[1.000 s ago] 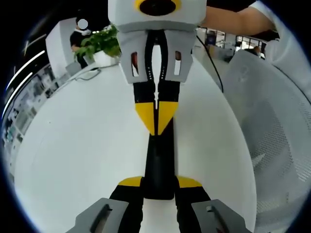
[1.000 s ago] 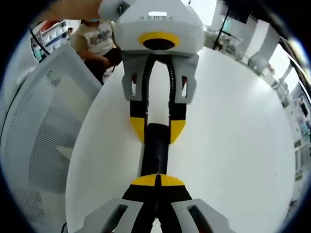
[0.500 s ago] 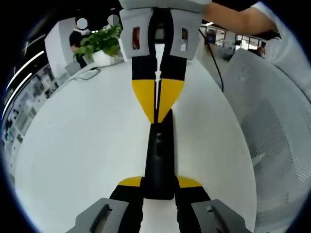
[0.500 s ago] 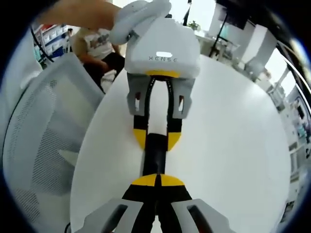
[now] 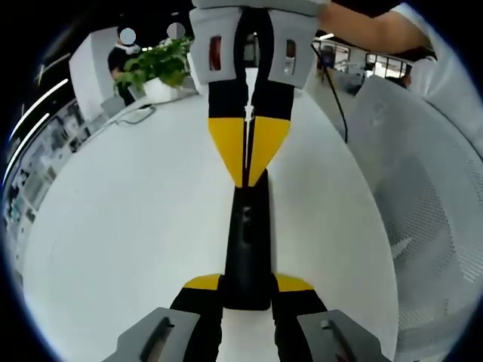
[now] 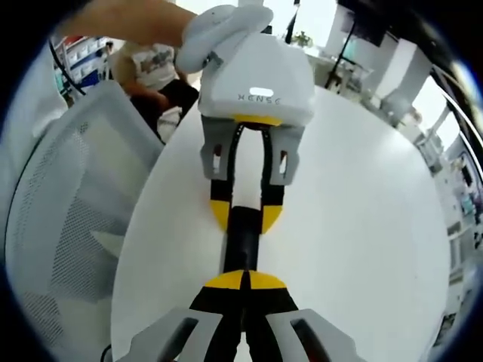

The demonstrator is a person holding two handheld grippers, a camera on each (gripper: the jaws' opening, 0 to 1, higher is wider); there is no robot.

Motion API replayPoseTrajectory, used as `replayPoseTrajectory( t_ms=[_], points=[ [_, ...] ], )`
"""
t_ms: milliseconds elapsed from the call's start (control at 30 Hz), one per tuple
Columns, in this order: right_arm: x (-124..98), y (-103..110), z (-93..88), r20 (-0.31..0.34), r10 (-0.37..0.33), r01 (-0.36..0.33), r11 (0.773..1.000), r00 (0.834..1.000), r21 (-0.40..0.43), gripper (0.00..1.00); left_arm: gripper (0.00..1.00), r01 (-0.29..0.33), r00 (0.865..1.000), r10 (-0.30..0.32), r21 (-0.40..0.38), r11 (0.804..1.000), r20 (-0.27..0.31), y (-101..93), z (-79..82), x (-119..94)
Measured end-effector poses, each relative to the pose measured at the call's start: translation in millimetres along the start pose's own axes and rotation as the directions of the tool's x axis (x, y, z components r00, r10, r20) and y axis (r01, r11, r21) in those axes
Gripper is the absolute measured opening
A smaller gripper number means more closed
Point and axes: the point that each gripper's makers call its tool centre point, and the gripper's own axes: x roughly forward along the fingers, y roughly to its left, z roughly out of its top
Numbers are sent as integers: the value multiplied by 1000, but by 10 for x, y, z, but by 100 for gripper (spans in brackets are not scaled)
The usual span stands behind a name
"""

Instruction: Press the specified remote control buttons in sequence, fully releasing each button before pressing the next.

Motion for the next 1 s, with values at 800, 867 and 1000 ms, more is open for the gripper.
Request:
replayPoseTrajectory(
  t_ms=[800, 867, 1000],
  points=[
    [176, 104, -87, -19, 41, -41, 999, 999, 9, 0, 24, 0, 1000, 0, 1, 1000, 7, -13, 6, -7],
    [194, 112, -112, -27, 43, -43, 999, 999, 8, 0, 24, 0, 1000, 0, 1, 1000, 8, -15, 8, -9],
    [216, 130, -132, -33, 50, -49, 999, 998, 10, 0, 24, 0, 1000, 0, 1, 1000, 9, -13, 7, -8]
  ],
)
